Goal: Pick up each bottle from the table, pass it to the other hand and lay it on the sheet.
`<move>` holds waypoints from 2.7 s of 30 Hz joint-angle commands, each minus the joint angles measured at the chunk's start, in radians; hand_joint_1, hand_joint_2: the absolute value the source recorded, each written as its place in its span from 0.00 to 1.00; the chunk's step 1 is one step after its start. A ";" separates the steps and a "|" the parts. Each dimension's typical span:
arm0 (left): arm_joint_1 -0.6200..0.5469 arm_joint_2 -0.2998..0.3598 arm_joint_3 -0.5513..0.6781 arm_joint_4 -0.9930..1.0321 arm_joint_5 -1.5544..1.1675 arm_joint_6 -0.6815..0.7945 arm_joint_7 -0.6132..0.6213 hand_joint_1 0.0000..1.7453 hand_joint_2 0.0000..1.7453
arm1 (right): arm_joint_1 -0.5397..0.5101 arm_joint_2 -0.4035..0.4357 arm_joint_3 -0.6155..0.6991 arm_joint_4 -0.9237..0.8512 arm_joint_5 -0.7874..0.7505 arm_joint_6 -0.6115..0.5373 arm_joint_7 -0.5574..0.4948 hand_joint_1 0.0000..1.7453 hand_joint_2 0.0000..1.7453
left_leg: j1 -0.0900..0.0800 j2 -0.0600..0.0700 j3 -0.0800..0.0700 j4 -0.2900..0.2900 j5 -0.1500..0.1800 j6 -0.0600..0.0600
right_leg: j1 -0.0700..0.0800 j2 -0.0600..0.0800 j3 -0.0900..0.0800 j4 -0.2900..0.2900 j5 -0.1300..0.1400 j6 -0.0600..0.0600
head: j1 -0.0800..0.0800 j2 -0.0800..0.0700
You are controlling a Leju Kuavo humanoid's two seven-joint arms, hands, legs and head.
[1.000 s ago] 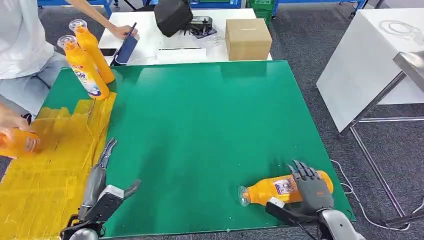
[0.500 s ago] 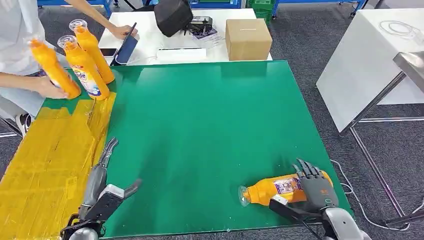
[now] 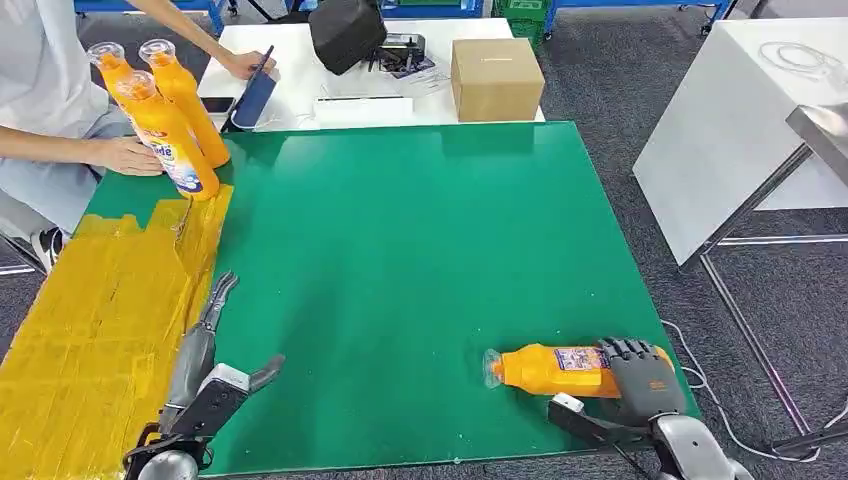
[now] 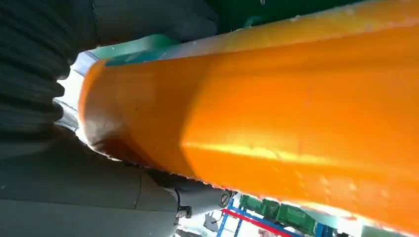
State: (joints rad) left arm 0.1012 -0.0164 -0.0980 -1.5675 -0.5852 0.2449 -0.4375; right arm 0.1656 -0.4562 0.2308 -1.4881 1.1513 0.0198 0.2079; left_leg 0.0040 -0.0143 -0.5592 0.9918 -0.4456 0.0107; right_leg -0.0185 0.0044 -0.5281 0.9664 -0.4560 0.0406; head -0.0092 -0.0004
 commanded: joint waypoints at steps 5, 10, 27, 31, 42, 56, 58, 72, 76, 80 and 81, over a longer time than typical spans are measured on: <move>-0.021 0.003 -0.019 0.007 0.036 -0.071 0.026 0.00 1.00 | -0.047 0.138 -0.010 0.053 0.008 -0.122 -0.027 1.00 1.00 | 0.002 0.001 0.000 -0.001 0.000 -0.001 | 0.003 0.000 0.006 -0.002 0.001 -0.002 | 0.000 0.000; -0.014 0.037 -0.043 -0.020 0.128 -0.238 0.091 0.00 1.00 | -0.084 0.311 -0.104 -0.040 -0.201 -0.260 -0.169 1.00 1.00 | 0.002 0.006 -0.002 -0.001 0.000 -0.002 | 0.004 0.004 0.006 -0.001 0.001 -0.003 | 0.000 0.000; -0.157 0.038 -0.150 0.005 0.658 -0.493 0.139 0.00 1.00 | -0.177 0.521 -0.106 0.044 -0.736 -0.316 -0.517 1.00 1.00 | 0.001 0.002 -0.008 0.000 0.001 -0.001 | 0.002 0.001 0.002 0.001 0.001 -0.001 | 0.000 0.000; -0.226 0.035 -0.206 0.035 0.700 -0.483 0.161 0.00 1.00 | -0.249 0.578 -0.014 0.188 -0.877 -0.179 -0.550 1.00 1.00 | 0.003 0.003 -0.008 0.000 0.001 -0.002 | 0.003 0.001 0.002 0.001 0.001 -0.002 | 0.000 0.000; -0.284 0.031 -0.311 0.057 0.640 -0.430 0.133 0.00 1.00 | -0.376 0.654 0.194 0.386 -0.990 -0.063 -0.573 1.00 1.00 | 0.002 0.004 -0.008 0.000 0.001 -0.002 | 0.003 0.003 0.002 0.002 0.001 -0.002 | 0.000 0.000; -0.290 0.028 -0.366 0.088 0.572 -0.397 0.098 0.00 1.00 | -0.427 0.655 0.242 0.390 -1.025 -0.072 -0.577 1.00 1.00 | 0.002 0.002 -0.008 0.000 0.001 -0.002 | 0.003 0.001 0.002 0.002 0.000 -0.002 | 0.000 0.000; -0.290 0.028 -0.366 0.088 0.572 -0.397 0.098 0.00 1.00 | -0.427 0.655 0.242 0.390 -1.025 -0.072 -0.577 1.00 1.00 | 0.002 0.002 -0.008 0.000 0.001 -0.002 | 0.003 0.001 0.002 0.002 0.000 -0.002 | 0.000 0.000; -0.324 0.015 -0.363 0.145 0.622 -0.400 0.108 0.00 1.00 | -0.460 0.660 0.429 0.493 -0.829 -0.198 -0.581 1.00 1.00 | 0.001 0.001 -0.009 -0.001 0.002 -0.001 | 0.002 0.000 0.001 0.002 0.001 -0.001 | 0.000 0.000; -0.333 0.009 -0.344 0.157 0.642 -0.393 0.114 0.00 1.00 | -0.464 0.660 0.474 0.517 -0.804 -0.192 -0.577 1.00 1.00 | 0.001 0.002 -0.009 -0.001 0.002 -0.002 | 0.002 0.000 0.001 0.002 0.001 -0.001 | 0.000 0.000; -0.336 0.007 -0.338 0.162 0.648 -0.392 0.116 0.00 1.00 | -0.471 0.660 0.494 0.536 -0.799 -0.184 -0.576 1.00 1.00 | 0.002 0.001 -0.008 0.000 0.001 -0.002 | 0.002 0.000 0.002 0.002 0.000 -0.002 | 0.000 0.000; -0.337 0.003 -0.334 0.165 0.654 -0.391 0.116 0.00 1.00 | -0.474 0.662 0.503 0.548 -0.797 -0.181 -0.576 1.00 1.00 | 0.002 0.001 -0.009 0.000 0.002 -0.002 | 0.002 0.000 0.001 0.002 0.000 -0.001 | 0.000 0.000</move>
State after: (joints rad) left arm -0.1823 -0.0004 -0.4429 -1.4859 0.0549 -0.1472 -0.3300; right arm -0.2479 0.2174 0.6321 -1.0621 0.3437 -0.1721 -0.3704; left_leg 0.0049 -0.0136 -0.5698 0.9917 -0.4438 0.0094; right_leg -0.0172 0.0048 -0.5291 0.9690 -0.4556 0.0404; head -0.0088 -0.0004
